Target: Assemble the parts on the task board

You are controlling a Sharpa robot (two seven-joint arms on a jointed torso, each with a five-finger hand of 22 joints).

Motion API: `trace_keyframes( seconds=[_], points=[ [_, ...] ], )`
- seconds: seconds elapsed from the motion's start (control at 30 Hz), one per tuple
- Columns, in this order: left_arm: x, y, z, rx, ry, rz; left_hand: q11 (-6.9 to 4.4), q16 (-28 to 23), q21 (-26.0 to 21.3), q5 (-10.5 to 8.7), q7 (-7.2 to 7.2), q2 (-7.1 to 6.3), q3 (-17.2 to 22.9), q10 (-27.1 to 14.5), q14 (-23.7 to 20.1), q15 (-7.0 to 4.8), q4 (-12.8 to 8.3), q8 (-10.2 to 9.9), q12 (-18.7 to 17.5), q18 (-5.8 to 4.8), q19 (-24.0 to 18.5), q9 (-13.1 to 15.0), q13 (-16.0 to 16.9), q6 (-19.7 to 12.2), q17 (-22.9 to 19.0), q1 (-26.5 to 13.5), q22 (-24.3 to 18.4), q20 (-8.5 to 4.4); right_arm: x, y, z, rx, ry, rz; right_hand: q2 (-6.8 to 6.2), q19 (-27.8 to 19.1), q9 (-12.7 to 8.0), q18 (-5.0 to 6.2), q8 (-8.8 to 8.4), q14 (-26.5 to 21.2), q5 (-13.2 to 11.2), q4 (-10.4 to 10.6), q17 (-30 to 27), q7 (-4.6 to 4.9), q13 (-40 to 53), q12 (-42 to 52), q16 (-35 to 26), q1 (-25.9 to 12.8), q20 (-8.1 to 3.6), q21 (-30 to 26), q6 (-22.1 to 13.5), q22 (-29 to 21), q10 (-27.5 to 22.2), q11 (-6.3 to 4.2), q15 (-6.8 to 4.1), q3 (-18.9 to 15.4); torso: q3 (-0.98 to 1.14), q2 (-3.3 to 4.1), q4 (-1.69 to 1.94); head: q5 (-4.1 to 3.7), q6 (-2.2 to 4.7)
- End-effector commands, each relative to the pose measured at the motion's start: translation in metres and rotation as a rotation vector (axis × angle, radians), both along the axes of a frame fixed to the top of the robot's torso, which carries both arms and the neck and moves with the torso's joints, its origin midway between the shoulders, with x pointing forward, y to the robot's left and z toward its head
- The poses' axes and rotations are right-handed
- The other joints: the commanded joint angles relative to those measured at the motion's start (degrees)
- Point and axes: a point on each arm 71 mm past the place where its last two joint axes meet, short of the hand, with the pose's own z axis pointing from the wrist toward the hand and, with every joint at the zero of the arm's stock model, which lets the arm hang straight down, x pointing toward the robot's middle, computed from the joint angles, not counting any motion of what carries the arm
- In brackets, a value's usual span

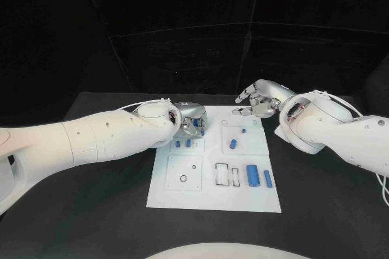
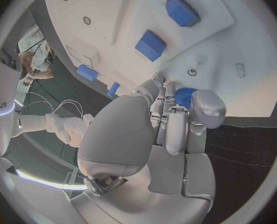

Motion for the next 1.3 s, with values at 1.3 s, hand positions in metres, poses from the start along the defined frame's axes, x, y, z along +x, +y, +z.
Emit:
trace_keyframes(
  seconds=[1.3],
  points=[
    [-0.0011,0.0054,0.0044,-0.138,-0.026,0.022,-0.96,0.1,2.1,0.1,-0.58,-0.27,7.5,6.4,1.7,-1.2,-1.4,-1.5,-4.3,-1.27,1.0,0.1,0.3,5.1,-0.8,-1.9,2.8,-0.96,-0.0001,0.0009,0.0014,-0.001,-0.008,0.008,0.51,-0.3,-0.1,1.15,0.28,-0.4,0.4,0.3,0.0,0.02,0.1,-0.1,-0.4,0.0,0.13,-0.4,-0.2,-0.1,-0.1,-0.02,-0.1,0.0,0.0,0.01,0.08,0.03,-0.04]
  ],
)
